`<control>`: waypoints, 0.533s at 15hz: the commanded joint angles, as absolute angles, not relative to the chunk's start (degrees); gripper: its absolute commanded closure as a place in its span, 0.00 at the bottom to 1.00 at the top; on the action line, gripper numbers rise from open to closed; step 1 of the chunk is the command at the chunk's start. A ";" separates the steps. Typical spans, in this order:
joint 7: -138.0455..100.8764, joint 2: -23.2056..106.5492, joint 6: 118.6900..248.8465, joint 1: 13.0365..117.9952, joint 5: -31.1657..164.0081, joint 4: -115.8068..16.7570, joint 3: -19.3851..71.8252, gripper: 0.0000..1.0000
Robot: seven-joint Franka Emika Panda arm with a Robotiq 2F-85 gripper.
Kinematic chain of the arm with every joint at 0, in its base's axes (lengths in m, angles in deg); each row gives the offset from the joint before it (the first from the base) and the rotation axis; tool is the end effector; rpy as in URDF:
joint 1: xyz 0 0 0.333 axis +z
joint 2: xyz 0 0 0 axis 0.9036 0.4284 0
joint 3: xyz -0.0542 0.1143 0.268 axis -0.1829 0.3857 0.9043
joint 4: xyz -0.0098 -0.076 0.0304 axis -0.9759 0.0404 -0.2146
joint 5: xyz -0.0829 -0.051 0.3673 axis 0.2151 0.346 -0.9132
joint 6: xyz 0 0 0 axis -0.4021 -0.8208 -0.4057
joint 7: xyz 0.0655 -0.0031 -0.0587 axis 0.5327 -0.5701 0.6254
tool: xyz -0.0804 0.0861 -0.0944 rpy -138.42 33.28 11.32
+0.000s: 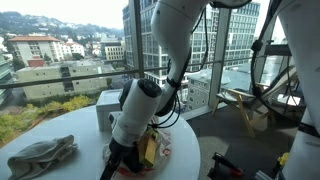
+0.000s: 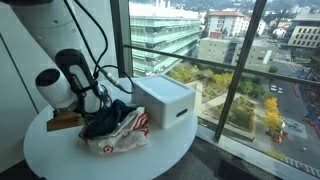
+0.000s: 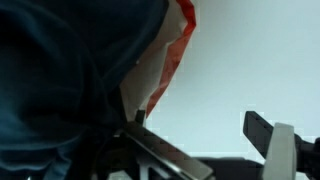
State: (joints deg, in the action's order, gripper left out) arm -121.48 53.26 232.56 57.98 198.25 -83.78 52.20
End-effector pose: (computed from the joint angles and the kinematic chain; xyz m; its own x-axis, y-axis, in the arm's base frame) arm 0.4167 0.2062 0.1244 0.6930 0.5531 0.4624 0.6244 -0.7811 -0.0015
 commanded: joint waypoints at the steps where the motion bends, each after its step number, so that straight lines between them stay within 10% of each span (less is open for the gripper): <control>1: -121.75 55.03 232.01 56.13 198.65 -83.31 53.11 0.00; 8: -120.70 55.11 227.10 59.26 196.26 -85.79 47.08 0.00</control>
State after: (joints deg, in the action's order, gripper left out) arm -121.37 55.59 228.67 57.45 197.40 -85.06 48.70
